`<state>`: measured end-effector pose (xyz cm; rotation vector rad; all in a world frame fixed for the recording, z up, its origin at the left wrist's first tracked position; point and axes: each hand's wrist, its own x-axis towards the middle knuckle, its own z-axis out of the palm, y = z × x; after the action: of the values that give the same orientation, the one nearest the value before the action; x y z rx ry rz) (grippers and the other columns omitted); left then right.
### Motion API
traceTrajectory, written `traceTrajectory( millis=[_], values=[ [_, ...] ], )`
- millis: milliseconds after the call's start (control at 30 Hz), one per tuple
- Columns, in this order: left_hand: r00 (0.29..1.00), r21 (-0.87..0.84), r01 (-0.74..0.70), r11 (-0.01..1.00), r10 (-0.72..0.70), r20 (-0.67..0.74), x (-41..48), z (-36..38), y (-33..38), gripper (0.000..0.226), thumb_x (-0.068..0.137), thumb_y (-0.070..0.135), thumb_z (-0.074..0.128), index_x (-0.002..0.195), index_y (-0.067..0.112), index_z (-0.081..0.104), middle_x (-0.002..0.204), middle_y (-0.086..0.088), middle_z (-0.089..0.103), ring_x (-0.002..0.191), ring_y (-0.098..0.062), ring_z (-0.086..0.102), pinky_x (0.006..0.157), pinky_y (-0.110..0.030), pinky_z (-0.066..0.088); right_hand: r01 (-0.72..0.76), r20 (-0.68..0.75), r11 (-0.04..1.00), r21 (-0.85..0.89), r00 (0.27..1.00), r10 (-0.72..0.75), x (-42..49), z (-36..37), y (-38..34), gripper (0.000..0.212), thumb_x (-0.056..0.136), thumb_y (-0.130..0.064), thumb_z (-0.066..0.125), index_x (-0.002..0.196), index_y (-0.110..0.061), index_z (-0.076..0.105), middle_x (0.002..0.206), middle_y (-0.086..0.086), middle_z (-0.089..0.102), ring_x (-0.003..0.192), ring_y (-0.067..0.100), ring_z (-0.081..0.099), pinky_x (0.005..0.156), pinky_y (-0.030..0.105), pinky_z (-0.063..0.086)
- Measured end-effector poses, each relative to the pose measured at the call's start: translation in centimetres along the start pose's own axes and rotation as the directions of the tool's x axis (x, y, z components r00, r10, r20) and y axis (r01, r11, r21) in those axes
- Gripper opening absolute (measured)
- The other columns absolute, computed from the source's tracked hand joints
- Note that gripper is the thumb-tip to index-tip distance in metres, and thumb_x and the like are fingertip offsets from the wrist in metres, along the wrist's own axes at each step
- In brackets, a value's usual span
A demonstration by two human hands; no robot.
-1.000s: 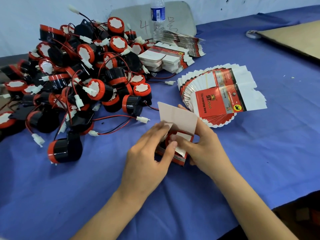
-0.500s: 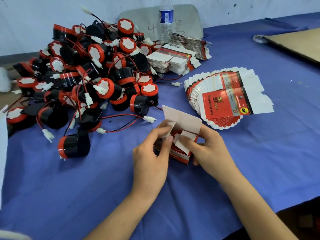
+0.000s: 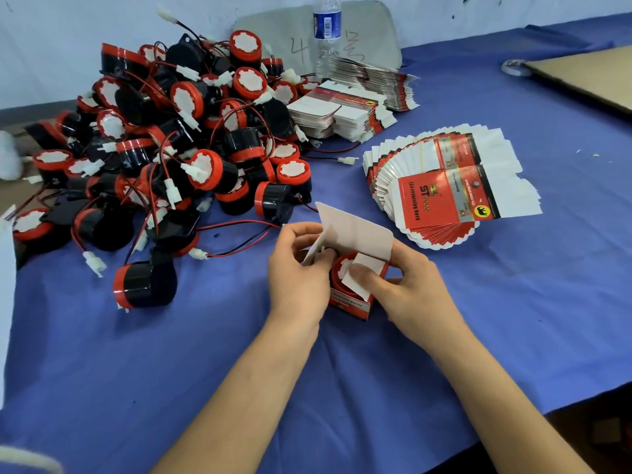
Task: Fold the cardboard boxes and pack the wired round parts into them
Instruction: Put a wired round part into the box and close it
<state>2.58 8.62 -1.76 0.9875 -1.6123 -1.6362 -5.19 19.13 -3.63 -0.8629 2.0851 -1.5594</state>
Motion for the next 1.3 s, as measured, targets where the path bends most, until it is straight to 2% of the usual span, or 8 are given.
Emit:
traceTrajectory(
  millis=[233, 333, 600, 833, 933, 1033, 1167, 1300],
  values=[
    [0.998, 0.138, 0.065, 0.988, -0.065, -0.007, 1.1, 0.1, 0.1, 0.021, 0.083, 0.006, 0.071, 0.083, 0.017, 0.053, 0.080, 0.001, 0.058, 0.067, -0.016, 0.054, 0.051, -0.020, 0.046, 0.026, 0.000, 0.999, -0.023, 1.000, -0.026, -0.1, 0.2, 0.0, 0.025, 0.087, -0.026, 0.065, 0.101, -0.046, 0.061, 0.091, -0.022, 0.070, 0.078, 0.005, 0.068, 0.073, 0.038, 0.057],
    [0.998, 0.290, -0.062, 0.955, 0.063, 0.006, 0.8, -0.4, -0.2, 0.022, 0.083, 0.014, 0.074, 0.078, 0.020, 0.053, 0.077, 0.007, 0.058, 0.070, -0.019, 0.052, 0.063, -0.036, 0.050, 0.022, -0.002, 1.000, -0.018, 1.000, -0.022, -0.2, 0.2, 0.1, 0.025, 0.086, -0.027, 0.064, 0.103, -0.044, 0.063, 0.092, -0.020, 0.071, 0.081, 0.009, 0.068, 0.076, 0.042, 0.057],
    [0.884, 0.494, -0.460, 0.738, 0.430, 0.181, 0.4, -1.5, -0.2, 0.016, 0.082, -0.001, 0.071, 0.086, 0.015, 0.071, 0.093, 0.006, 0.061, 0.077, -0.005, 0.057, 0.064, -0.011, 0.043, 0.049, -0.011, 0.998, -0.044, 0.999, -0.049, -0.3, 0.6, -0.5, 0.026, 0.078, -0.040, 0.058, 0.094, -0.061, 0.057, 0.089, -0.014, 0.071, 0.079, 0.016, 0.069, 0.075, 0.045, 0.057],
    [0.885, 0.384, -0.383, 0.840, 0.215, 0.413, -1.3, -3.2, -0.7, 0.049, 0.082, 0.027, 0.050, 0.129, 0.040, 0.053, 0.138, 0.036, 0.039, 0.126, 0.016, 0.037, 0.100, -0.008, 0.035, 0.114, -0.033, 0.971, -0.208, 0.992, -0.124, -0.7, 0.6, -0.5, 0.051, 0.087, -0.031, 0.062, 0.109, -0.074, 0.045, 0.097, -0.014, 0.069, 0.078, 0.010, 0.062, 0.078, 0.035, 0.054],
    [0.842, 0.538, -0.505, 0.675, 0.248, 0.479, -2.6, -2.4, -2.5, 0.061, 0.098, 0.051, 0.033, 0.153, 0.028, 0.019, 0.160, 0.019, 0.002, 0.144, 0.006, 0.000, 0.118, -0.017, 0.009, 0.313, -0.055, 0.855, -0.414, 0.929, -0.367, -0.7, 0.3, -1.2, 0.061, 0.088, -0.013, 0.062, 0.132, -0.051, 0.044, 0.136, -0.015, 0.051, 0.114, 0.017, 0.044, 0.102, 0.028, 0.035],
    [0.846, 0.543, -0.496, 0.678, 0.237, 0.478, -2.3, -2.1, -2.7, 0.074, 0.085, 0.068, 0.022, 0.152, 0.036, 0.016, 0.158, 0.021, -0.015, 0.143, 0.008, -0.011, 0.113, -0.011, 0.009, 0.380, 0.023, 0.910, -0.167, 0.924, -0.381, -0.4, -0.6, -1.4, 0.050, 0.080, -0.006, 0.057, 0.125, -0.028, 0.059, 0.128, -0.016, 0.057, 0.133, 0.013, 0.039, 0.110, 0.029, 0.033],
    [0.853, 0.470, -0.448, 0.760, 0.207, 0.479, -1.0, -1.1, -2.2, 0.039, 0.091, 0.058, 0.032, 0.129, 0.056, 0.025, 0.160, 0.011, 0.001, 0.145, -0.014, 0.020, 0.114, -0.042, 0.030, 0.318, -0.058, 0.947, 0.039, 0.947, -0.316, 0.1, -0.1, -2.8, 0.028, 0.081, -0.037, 0.061, 0.101, -0.020, 0.071, 0.096, -0.011, 0.072, 0.092, 0.009, 0.067, 0.077, 0.020, 0.052],
    [0.895, 0.387, -0.359, 0.849, 0.197, 0.400, 0.5, 1.0, -1.5, 0.021, 0.096, 0.039, 0.042, 0.112, 0.054, 0.040, 0.161, 0.006, 0.012, 0.141, -0.012, 0.027, 0.112, -0.045, 0.032, 0.289, -0.215, 0.950, -0.120, 0.926, -0.310, 1.5, 1.0, -3.3, 0.016, 0.088, -0.020, 0.063, 0.103, -0.021, 0.068, 0.090, -0.013, 0.071, 0.083, 0.008, 0.067, 0.077, 0.032, 0.054]
  ],
)
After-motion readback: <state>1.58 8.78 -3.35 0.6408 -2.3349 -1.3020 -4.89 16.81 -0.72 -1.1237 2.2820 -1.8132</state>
